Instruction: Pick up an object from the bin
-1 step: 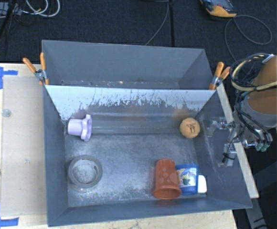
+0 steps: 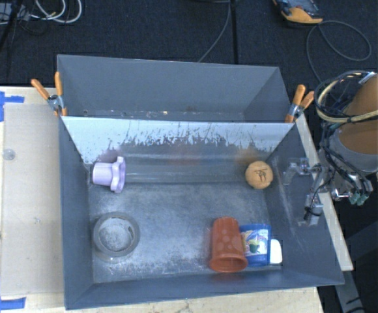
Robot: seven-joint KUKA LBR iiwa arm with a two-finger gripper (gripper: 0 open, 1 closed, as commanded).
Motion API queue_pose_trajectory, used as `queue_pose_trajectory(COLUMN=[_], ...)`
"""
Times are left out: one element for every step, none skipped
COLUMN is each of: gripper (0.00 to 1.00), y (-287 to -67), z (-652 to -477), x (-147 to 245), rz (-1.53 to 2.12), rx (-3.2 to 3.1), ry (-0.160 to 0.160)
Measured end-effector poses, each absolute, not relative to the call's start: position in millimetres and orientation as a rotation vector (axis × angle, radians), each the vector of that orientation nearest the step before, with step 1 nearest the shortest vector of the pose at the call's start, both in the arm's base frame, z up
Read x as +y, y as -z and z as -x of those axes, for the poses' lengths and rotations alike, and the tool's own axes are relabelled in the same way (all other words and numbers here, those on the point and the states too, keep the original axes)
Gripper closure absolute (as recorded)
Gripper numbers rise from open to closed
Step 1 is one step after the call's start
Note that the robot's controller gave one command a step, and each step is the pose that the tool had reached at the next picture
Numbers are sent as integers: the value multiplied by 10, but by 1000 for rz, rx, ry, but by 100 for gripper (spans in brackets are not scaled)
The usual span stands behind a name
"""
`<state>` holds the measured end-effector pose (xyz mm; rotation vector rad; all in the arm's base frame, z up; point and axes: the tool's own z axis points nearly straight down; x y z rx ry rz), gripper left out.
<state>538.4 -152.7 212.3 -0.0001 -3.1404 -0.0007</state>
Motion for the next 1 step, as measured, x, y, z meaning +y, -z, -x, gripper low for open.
queue_pose_trajectory(gripper=[0], y=[-1938], z=[-5283], x=[-1438], rz=[-96], rx=[-3146], ry=[-3])
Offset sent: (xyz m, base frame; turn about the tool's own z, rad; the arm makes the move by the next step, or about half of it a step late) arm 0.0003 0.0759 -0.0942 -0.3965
